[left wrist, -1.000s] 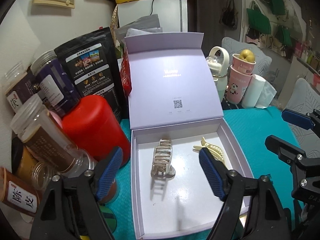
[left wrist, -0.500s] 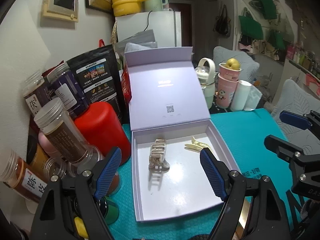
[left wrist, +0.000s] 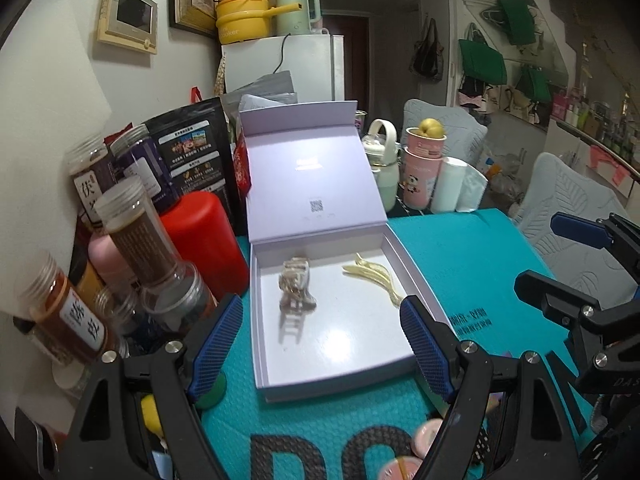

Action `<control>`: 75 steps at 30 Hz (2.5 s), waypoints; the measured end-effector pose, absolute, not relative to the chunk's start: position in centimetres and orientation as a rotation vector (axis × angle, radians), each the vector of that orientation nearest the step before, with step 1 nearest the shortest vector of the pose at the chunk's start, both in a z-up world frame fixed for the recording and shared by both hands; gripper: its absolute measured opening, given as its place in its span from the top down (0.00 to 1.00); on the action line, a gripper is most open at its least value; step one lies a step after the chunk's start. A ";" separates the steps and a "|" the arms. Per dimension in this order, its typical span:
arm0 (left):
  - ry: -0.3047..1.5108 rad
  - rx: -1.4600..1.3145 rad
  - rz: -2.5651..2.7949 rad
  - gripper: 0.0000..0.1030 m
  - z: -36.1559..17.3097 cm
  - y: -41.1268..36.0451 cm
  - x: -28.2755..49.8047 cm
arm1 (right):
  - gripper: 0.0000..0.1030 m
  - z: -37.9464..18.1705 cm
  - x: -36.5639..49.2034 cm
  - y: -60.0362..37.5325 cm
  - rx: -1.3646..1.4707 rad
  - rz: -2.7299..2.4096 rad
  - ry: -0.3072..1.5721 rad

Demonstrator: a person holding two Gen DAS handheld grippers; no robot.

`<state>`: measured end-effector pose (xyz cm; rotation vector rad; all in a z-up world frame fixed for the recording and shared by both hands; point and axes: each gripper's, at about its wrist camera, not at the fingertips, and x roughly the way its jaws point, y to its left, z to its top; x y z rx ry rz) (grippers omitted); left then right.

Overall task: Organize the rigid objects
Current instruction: 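Withdraw both grippers from the box toward the pink compacts, then grasp the pink compact with the left gripper while the right gripper grasps the polka-dot scrunchie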

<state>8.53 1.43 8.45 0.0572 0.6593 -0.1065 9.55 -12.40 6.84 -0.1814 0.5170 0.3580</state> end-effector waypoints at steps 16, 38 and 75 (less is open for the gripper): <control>0.691 0.072 -0.109 0.21 7.3 0.4 3.4 | 0.16 4.7 3.6 -13.7 -0.129 0.357 0.533; 0.800 0.054 -0.191 0.21 2.7 0.2 0.2 | 0.16 -2.0 0.2 -14.4 0.009 0.400 0.680; 0.989 -0.040 -0.280 0.21 -4.4 1.8 -0.1 | 0.28 -10.0 1.0 -12.8 0.094 0.459 0.916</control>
